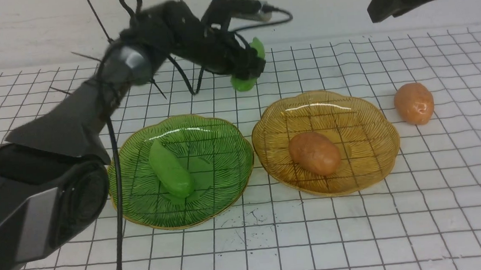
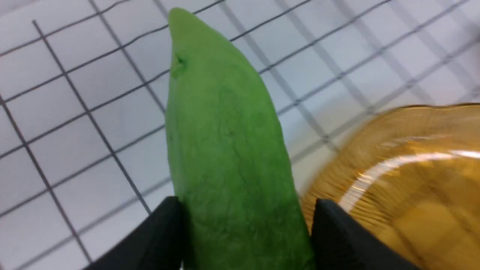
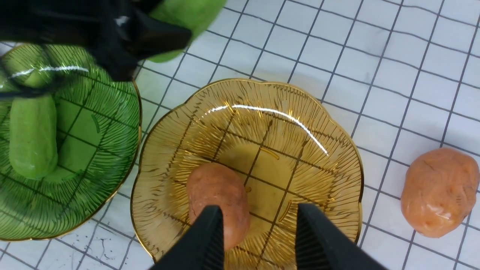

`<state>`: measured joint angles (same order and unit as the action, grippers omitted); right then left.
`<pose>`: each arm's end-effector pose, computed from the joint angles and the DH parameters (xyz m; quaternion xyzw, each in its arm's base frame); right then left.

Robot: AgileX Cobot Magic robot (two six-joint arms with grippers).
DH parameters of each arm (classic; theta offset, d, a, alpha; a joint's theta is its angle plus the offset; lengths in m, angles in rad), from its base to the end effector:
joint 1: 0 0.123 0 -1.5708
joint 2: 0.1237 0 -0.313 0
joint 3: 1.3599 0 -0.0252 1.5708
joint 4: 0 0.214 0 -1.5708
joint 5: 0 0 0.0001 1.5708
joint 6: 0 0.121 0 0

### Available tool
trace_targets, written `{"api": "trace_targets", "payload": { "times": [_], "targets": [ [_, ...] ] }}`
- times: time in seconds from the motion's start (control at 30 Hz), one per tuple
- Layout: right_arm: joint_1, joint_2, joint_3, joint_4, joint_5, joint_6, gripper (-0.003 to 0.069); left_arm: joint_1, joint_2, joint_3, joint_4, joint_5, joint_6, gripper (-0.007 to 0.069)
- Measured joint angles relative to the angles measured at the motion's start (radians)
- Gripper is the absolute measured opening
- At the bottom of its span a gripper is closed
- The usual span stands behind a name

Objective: Put different types of vegetables on the plate.
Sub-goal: 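Put the green cucumber next to the left plate into that plate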

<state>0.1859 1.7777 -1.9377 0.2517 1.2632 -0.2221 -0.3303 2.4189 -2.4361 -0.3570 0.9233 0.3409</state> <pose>0.3541 0.0958 0.3965 -0.1896 0.9351 0.1205 0.2739 0.5099 -0.2105 0.2644 0.2565 0.8800 -0.1691 0.3622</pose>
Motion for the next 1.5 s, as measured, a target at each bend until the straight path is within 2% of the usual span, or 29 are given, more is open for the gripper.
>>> {"api": "trace_targets", "payload": {
  "times": [0.07,0.1,0.13,0.2,0.27,0.3,0.4,0.6,0.87,0.97,1.0,1.03,1.13,1.17,1.2,1.23,1.27,1.37,1.5],
  "targets": [
    [0.000,0.000,0.000,0.001,0.000,0.001,0.0254,0.001,-0.057,-0.029,0.026,0.139,-0.024,0.0390],
    [0.000,0.000,0.000,0.001,0.000,0.001,0.0254,0.001,-0.063,-0.029,0.030,0.139,-0.026,0.0390],
    [0.000,0.000,0.000,-0.002,0.000,0.001,0.0254,0.002,-0.084,-0.038,0.048,0.208,-0.034,0.0390],
    [0.000,0.000,0.000,-0.024,0.000,0.011,0.0254,0.004,-0.137,-0.044,0.124,0.301,-0.057,0.0390],
    [0.000,0.000,0.000,-0.046,0.000,0.030,0.0254,0.005,-0.148,-0.044,0.152,0.314,-0.077,0.0390],
    [0.000,-0.002,0.000,-0.078,0.001,0.059,0.0254,0.006,-0.165,-0.020,0.203,0.318,-0.134,0.0390],
    [0.000,-0.012,0.000,-0.131,0.002,0.097,0.0254,0.007,-0.197,0.051,0.226,0.319,-0.177,0.0390],
    [0.000,-0.068,0.000,-0.241,0.004,0.141,0.0254,0.007,-0.365,0.452,0.240,0.324,-0.223,0.0390],
    [-0.001,-0.068,0.000,-0.258,0.006,0.137,0.0274,0.007,-0.325,0.549,0.203,0.322,-0.234,0.0390],
    [-0.034,-0.043,0.000,-0.331,0.007,0.153,0.0352,0.007,-0.282,0.549,0.200,0.314,-0.256,0.0390],
    [-0.065,-0.031,0.000,-0.346,0.007,0.183,0.0399,0.007,-0.269,0.549,0.196,0.310,-0.261,0.0390],
    [-0.070,-0.029,0.000,-0.347,0.007,0.187,0.0414,0.007,-0.268,0.549,0.196,0.309,-0.261,0.0390],
    [-0.143,-0.001,0.000,-0.352,0.007,0.243,0.0529,0.007,-0.255,0.549,0.190,0.307,-0.262,0.0425],
    [-0.177,0.021,0.000,-0.352,0.007,0.271,0.0585,0.007,-0.254,0.549,0.185,0.306,-0.263,0.0493],
    [-0.181,0.024,0.000,-0.352,0.007,0.273,0.0592,0.007,-0.254,0.549,0.185,0.306,-0.264,0.0501],
    [-0.194,0.037,0.000,-0.355,0.007,0.287,0.0626,0.007,-0.254,0.549,0.179,0.306,-0.266,0.0545],
    [-0.213,0.070,0.000,-0.360,0.006,0.316,0.0666,0.007,-0.254,0.549,0.167,0.306,-0.268,0.0619],
    [-0.225,0.122,0.000,-0.365,0.005,0.342,0.0687,0.007,-0.254,0.549,0.154,0.305,-0.268,0.0675],
    [-0.227,0.172,0.000,-0.366,0.001,0.347,0.0691,0.007,-0.254,0.549,0.154,0.305,-0.268,0.0682]
  ]
}}
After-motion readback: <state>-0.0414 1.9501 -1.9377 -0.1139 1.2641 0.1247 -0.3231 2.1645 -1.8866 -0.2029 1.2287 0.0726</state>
